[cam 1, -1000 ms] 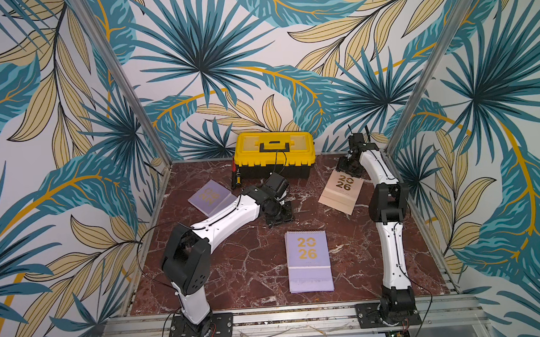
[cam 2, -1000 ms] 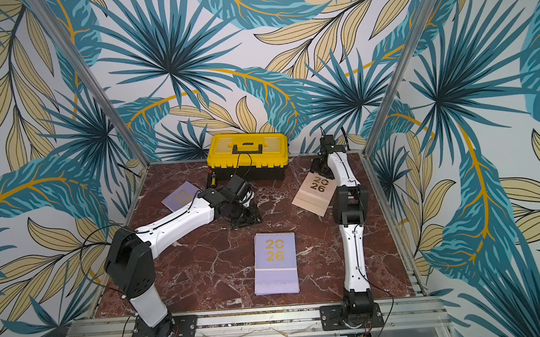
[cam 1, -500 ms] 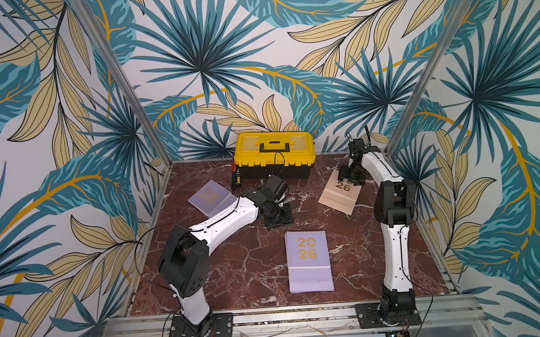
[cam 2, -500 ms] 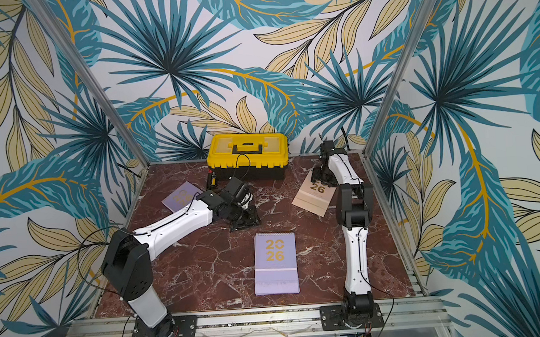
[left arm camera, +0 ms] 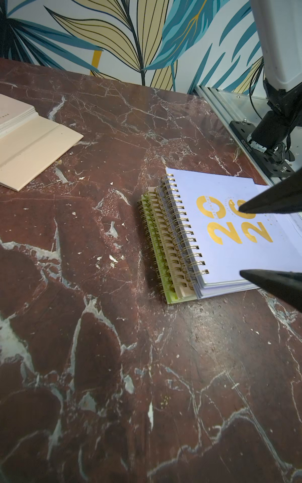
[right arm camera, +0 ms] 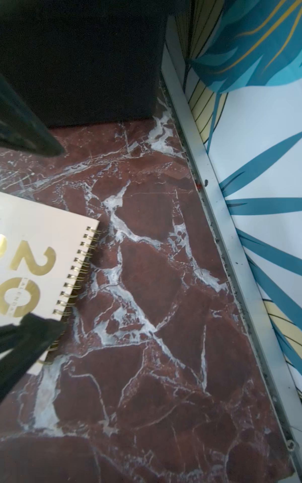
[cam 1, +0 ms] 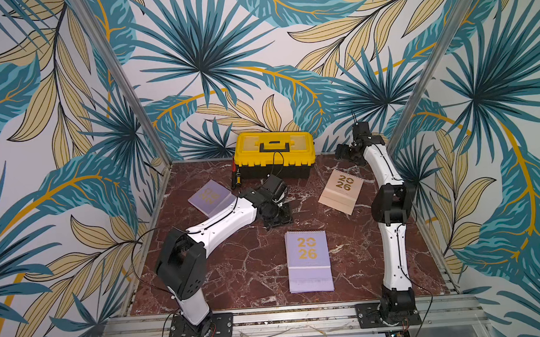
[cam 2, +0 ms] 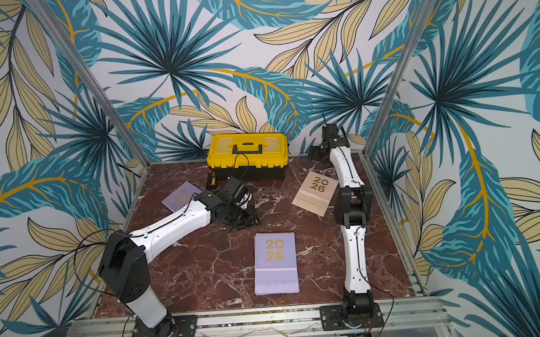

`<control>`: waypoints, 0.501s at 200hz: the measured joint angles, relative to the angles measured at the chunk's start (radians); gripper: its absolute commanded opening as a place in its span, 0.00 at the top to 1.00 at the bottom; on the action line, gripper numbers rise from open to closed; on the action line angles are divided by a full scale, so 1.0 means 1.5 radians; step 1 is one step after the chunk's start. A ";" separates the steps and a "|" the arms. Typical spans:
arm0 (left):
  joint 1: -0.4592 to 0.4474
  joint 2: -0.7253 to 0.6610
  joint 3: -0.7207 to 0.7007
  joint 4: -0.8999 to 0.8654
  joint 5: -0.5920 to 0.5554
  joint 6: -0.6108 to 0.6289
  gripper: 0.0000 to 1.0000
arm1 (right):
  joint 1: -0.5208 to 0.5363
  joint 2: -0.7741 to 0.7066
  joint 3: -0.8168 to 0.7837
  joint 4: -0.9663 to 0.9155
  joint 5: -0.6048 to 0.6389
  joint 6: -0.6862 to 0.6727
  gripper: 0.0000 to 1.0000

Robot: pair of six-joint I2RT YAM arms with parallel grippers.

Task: Stack the calendars
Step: Move the calendar to the center of the board.

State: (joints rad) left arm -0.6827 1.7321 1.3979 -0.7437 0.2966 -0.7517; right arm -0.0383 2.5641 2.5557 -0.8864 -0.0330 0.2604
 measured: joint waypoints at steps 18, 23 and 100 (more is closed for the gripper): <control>0.000 0.004 0.000 0.000 0.000 0.000 0.63 | 0.000 0.032 0.002 -0.001 -0.006 0.001 0.01; 0.000 0.006 0.000 0.000 0.000 0.000 0.63 | 0.000 0.042 0.002 -0.001 -0.007 0.001 0.01; 0.002 0.009 0.000 0.000 0.000 0.001 0.63 | -0.008 0.083 0.024 -0.022 -0.034 0.006 0.01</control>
State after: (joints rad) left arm -0.6796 1.7458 1.3979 -0.7437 0.2966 -0.7509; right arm -0.0502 2.6881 2.5916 -0.9192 -0.0845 0.2687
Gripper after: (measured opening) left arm 0.365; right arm 0.992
